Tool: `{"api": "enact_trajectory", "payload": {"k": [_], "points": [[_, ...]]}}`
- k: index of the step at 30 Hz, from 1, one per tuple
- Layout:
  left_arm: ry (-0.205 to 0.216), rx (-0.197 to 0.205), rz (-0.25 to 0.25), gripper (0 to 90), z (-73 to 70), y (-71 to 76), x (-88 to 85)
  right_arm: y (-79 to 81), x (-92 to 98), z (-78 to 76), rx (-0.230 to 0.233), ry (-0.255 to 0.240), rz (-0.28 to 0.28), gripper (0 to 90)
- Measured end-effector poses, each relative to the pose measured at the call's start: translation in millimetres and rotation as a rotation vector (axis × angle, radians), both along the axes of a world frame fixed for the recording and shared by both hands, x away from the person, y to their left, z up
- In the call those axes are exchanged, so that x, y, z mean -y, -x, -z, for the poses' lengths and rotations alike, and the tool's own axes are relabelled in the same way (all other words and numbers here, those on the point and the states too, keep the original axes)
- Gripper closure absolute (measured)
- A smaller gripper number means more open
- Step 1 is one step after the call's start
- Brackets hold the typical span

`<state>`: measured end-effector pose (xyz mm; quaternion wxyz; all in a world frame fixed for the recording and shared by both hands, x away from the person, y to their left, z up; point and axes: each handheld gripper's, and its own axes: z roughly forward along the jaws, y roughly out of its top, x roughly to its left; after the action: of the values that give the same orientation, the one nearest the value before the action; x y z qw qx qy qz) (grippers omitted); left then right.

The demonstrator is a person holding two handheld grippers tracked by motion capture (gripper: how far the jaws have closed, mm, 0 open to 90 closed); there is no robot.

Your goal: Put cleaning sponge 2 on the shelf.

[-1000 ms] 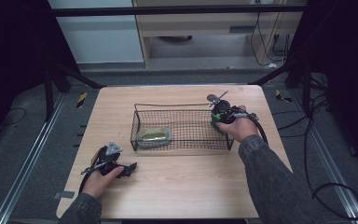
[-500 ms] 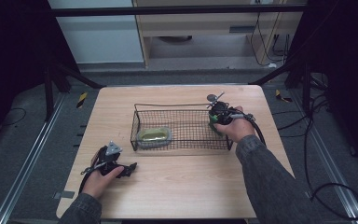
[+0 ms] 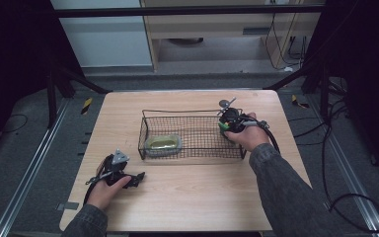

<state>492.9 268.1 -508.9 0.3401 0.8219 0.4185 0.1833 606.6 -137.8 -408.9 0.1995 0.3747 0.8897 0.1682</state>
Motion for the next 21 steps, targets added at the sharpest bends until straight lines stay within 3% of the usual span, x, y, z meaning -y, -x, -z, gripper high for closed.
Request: {"api": "enact_trajectory", "payload": {"k": [21], "points": [[-0.005,-0.001,0.003,0.0,-0.2,0.0,-0.3,18.5,-12.9,-13.6,-0.004,-0.050,-0.048,51.9]]}}
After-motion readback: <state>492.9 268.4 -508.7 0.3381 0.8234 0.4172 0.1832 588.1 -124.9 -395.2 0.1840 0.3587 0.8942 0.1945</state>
